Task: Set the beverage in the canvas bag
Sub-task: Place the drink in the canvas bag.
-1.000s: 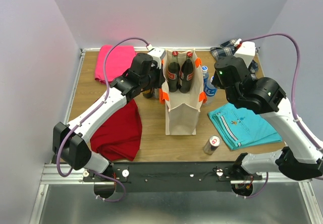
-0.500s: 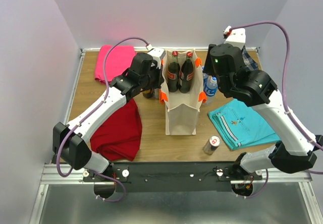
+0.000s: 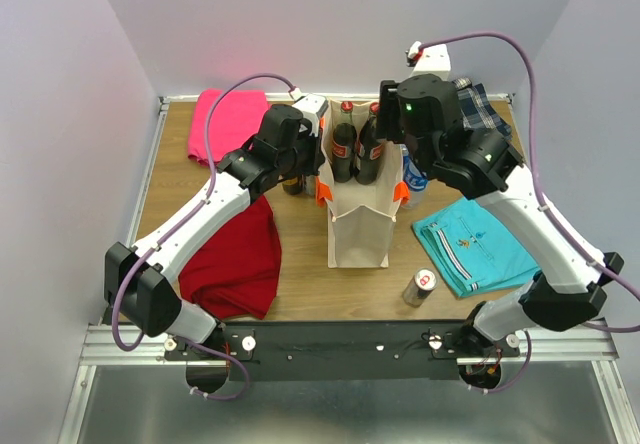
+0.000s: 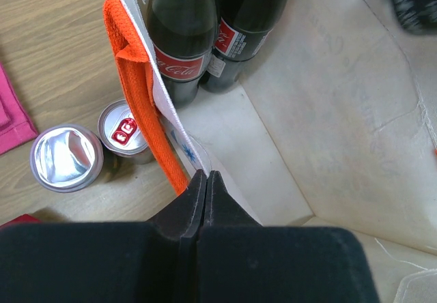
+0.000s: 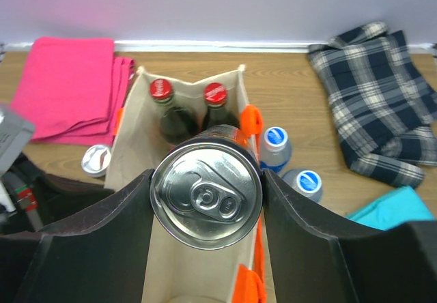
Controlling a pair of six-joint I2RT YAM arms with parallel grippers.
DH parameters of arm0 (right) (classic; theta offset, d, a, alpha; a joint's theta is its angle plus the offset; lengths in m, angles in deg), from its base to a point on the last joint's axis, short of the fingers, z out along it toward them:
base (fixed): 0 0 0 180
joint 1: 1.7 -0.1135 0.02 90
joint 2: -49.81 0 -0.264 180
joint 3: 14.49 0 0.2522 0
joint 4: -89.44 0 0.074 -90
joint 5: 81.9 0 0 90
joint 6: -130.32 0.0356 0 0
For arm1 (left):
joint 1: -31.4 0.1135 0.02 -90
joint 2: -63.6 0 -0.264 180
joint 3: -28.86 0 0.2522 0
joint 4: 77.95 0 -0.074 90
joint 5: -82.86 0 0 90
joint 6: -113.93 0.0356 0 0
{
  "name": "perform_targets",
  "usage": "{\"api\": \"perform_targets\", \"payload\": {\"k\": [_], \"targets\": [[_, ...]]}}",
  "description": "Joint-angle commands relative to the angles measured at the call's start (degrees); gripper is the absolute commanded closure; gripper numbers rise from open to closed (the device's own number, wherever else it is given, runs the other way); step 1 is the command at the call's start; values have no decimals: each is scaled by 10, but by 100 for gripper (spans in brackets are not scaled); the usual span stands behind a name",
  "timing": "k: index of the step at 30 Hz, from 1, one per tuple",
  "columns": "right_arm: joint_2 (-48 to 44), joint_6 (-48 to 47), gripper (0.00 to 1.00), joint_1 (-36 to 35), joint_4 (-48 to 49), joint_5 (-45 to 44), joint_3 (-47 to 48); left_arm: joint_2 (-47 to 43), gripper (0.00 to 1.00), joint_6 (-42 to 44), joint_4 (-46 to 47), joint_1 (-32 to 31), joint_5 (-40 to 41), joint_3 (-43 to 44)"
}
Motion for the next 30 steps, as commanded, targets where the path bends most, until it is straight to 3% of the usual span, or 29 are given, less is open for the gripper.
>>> {"api": "perform_targets", "payload": {"k": [1, 12, 30], "targets": [[12, -12, 99, -2, 77, 69, 19, -3, 100, 8, -5, 1, 8, 19], [42, 4, 99, 1, 108, 124, -35, -6, 100, 8, -9, 1, 8, 21], [84, 31, 99, 70, 176, 221, -138, 6, 100, 2, -49, -1, 2, 57]]}}
